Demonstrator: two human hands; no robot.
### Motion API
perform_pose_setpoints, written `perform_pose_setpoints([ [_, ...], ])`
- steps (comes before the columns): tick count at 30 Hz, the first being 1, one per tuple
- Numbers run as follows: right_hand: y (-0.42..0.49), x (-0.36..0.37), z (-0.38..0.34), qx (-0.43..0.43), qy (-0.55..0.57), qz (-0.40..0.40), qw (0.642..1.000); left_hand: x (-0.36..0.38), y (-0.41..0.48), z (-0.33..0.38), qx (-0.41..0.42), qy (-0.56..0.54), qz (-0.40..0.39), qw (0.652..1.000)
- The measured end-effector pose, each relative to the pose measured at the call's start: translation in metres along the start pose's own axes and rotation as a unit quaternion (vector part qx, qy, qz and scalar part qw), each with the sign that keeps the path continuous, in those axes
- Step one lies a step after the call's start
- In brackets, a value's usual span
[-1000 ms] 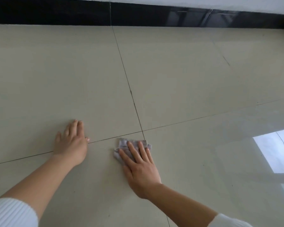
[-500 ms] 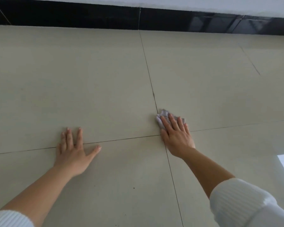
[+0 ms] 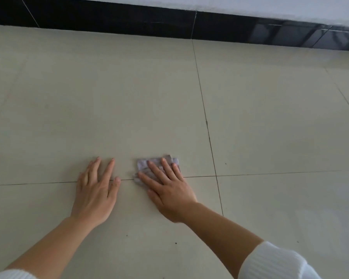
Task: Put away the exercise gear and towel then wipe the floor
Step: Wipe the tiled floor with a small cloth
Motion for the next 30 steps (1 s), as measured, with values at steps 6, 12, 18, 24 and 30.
perform_pose_setpoints([
  [6, -0.004, -0.01, 0.063, -0.004, -0.063, 0.042, 0.997, 0.002, 0.033, -0.016, -0.016, 0.022, 0.056, 0.998],
  [12, 0.016, -0.031, 0.142, 0.274, -0.065, 0.073, 0.957, 0.006, 0.056, -0.044, -0.032, 0.042, 0.087, 0.995],
  [18, 0.086, -0.031, 0.117, 0.382, -0.022, 0.093, 0.919, 0.005, 0.055, -0.044, -0.035, 0.031, 0.112, 0.993],
  [24, 0.118, 0.001, 0.024, 0.184, -0.027, 0.082, 0.979, 0.007, 0.055, -0.045, -0.033, 0.034, 0.12, 0.992],
  [30, 0.076, 0.024, -0.05, -0.058, 0.006, 0.008, 0.998, 0.007, 0.053, -0.047, -0.018, 0.028, 0.123, 0.992],
])
Point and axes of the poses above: each hand's wrist, its own y-axis towards the middle knuckle, its own x-axis out of the palm, z = x × y, the point moved 1 cm from there along y, towards the middle knuckle, and after that the axes turned 15 degrees about z, right-handed, at the moved point
